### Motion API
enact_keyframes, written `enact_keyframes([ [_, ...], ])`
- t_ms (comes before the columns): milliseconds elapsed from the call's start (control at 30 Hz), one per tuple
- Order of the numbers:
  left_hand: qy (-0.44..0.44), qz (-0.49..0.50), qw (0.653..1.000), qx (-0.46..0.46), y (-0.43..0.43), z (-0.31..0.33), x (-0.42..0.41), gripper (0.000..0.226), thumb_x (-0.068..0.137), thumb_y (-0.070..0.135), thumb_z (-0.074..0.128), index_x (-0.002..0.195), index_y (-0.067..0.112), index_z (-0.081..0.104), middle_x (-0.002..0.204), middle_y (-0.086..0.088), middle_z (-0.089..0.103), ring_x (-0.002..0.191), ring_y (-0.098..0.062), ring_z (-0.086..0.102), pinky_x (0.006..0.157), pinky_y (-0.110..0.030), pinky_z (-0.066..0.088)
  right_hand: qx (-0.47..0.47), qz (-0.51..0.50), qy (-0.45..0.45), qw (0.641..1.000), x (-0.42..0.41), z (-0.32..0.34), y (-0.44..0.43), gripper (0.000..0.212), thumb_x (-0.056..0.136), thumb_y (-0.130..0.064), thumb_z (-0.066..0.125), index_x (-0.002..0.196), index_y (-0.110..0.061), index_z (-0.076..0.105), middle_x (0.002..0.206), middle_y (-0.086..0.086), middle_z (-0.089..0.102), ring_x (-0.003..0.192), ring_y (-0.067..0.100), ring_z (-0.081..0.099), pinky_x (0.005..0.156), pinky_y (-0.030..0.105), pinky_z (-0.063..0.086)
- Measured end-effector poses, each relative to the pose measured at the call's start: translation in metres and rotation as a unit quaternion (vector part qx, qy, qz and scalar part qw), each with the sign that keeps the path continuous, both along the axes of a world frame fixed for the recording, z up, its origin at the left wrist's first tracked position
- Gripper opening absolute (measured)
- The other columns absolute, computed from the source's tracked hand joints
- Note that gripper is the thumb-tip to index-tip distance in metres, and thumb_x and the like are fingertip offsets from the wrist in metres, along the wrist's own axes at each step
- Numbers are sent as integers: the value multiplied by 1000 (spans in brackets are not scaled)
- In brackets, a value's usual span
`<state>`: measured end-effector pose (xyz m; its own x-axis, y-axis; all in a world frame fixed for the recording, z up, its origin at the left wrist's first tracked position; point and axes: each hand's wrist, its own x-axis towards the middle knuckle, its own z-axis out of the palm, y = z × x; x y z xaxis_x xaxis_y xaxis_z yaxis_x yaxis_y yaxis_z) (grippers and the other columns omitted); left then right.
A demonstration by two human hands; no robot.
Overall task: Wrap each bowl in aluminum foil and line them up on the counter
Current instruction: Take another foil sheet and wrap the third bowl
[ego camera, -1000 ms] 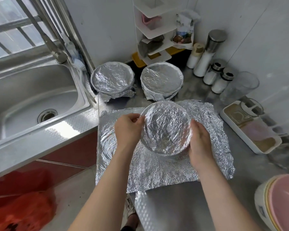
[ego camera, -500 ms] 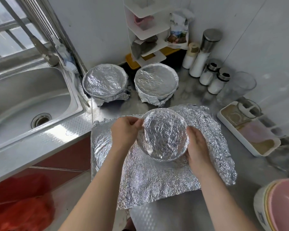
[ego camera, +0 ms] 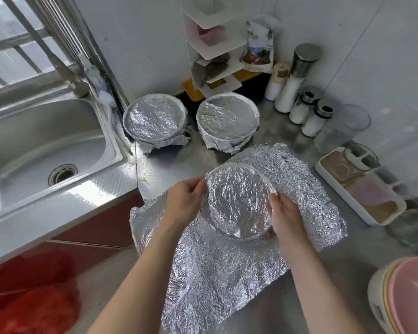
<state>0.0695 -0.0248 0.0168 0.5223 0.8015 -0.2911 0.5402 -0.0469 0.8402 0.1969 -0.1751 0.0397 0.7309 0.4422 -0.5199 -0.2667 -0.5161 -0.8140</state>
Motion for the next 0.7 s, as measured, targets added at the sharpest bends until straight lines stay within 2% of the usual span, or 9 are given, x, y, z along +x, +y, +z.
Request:
enact_keyframes([
  [33,1,1,1000,9,-5,1,0,20,99,26,55,85,32,69,85,5,63,79,-10,56,77,-24,43,-5,2,3,1000,0,0,0,38,104,-27,37,126,3,46,135,28,44,124,45,40,104,57,31],
  [100,9,19,1000,13,-11,-3,-6,29,98,25,56,70,28,62,73,3,60,69,-12,52,68,-29,46,-16,16,-2,1000,-2,1,-2,39,105,-25,36,126,6,44,133,31,44,123,48,40,102,58,32],
  [200,37,24,999,16,-24,-3,-22,34,96,25,57,70,8,70,60,-1,66,53,-9,48,56,-24,42,-46,47,-33,997,-6,3,-12,39,105,-25,34,124,6,47,133,31,45,121,48,41,101,56,34],
  [333,44,20,999,2,-50,0,-41,37,95,26,59,59,31,62,48,14,58,45,1,44,46,-10,34,-86,87,-56,991,-19,3,-34,40,105,-28,32,121,3,50,131,28,48,119,45,44,99,54,36],
  [467,34,18,999,-27,-79,2,-54,36,96,26,58,62,23,65,46,13,55,41,-2,38,43,-13,31,-96,83,-64,990,-33,8,-59,39,105,-28,32,122,3,49,124,27,50,114,45,48,97,54,39],
  [533,20,36,999,-29,-89,7,-56,36,96,27,59,63,17,66,46,11,51,42,-4,34,43,-16,28,-87,76,-81,990,-36,10,-67,37,104,-28,32,112,0,55,98,24,58,88,37,59,82,46,49],
  [600,0,59,998,-9,-90,16,-56,37,95,28,60,65,7,66,49,2,53,46,-5,35,46,-18,28,-64,78,-97,990,-37,16,-65,35,104,-29,32,90,-6,55,69,9,48,56,18,45,56,30,41],
  [633,-12,70,997,2,-85,22,-55,39,95,29,60,68,2,67,54,-7,58,49,-6,39,50,-20,31,-52,76,-102,991,-35,20,-61,35,104,-28,33,84,-6,52,65,4,42,52,13,38,49,23,35],
  [700,-39,97,994,19,-69,37,-53,41,95,32,58,76,-3,68,68,-19,65,56,-12,46,58,-26,36,-14,63,-108,992,-33,32,-44,35,104,-26,35,87,-2,53,68,4,43,55,13,37,48,23,31],
])
